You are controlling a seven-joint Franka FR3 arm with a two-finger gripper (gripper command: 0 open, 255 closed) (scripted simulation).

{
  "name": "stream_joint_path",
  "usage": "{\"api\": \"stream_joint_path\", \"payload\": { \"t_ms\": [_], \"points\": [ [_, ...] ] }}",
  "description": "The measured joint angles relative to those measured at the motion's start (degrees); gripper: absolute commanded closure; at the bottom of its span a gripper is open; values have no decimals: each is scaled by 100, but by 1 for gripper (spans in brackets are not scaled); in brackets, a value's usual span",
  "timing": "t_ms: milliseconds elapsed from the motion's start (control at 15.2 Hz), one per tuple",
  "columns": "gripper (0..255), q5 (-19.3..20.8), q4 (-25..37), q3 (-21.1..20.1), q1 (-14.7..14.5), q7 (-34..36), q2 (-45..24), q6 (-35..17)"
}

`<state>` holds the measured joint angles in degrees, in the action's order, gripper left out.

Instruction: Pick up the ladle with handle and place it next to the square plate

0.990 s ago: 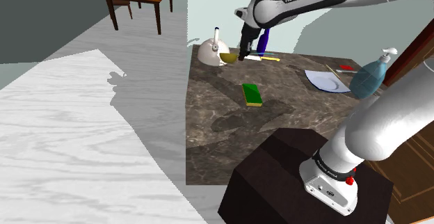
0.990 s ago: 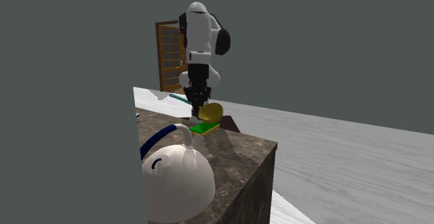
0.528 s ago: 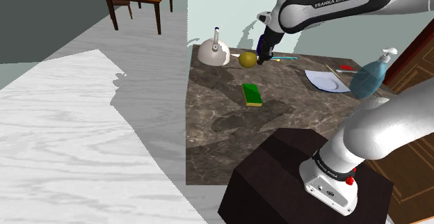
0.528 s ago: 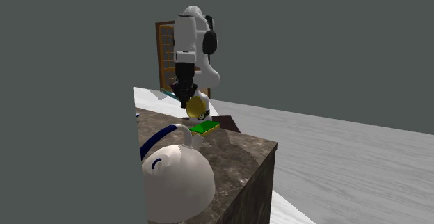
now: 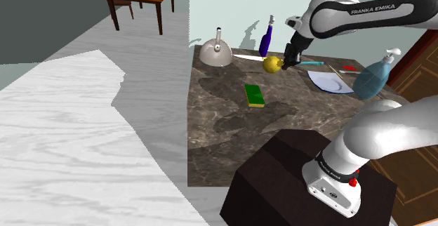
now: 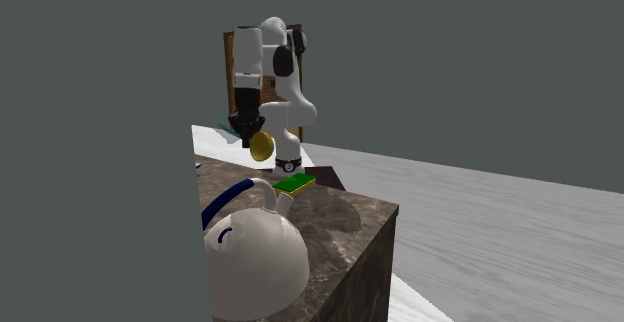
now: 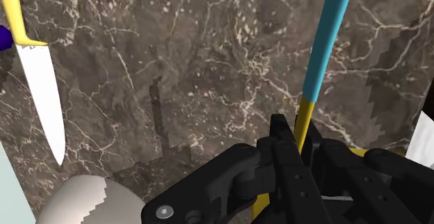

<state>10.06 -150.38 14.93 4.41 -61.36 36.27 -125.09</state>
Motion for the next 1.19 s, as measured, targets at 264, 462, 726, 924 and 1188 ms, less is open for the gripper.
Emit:
{"api": "stream_joint_path", "payload": {
  "t_ms": [264,462,726,924,1188],
  "points": [
    [255,275,-385,324,370,-445,684,268],
    [255,506,-550,634,670,-847,1057,451],
    [255,822,-677,1025,1105,-1392,1589,819],
    [255,996,-835,1223,1311,-1621,1777,842],
    [255,1129,-1089,1362,1402,-1673,1757,575]
  ]
}}
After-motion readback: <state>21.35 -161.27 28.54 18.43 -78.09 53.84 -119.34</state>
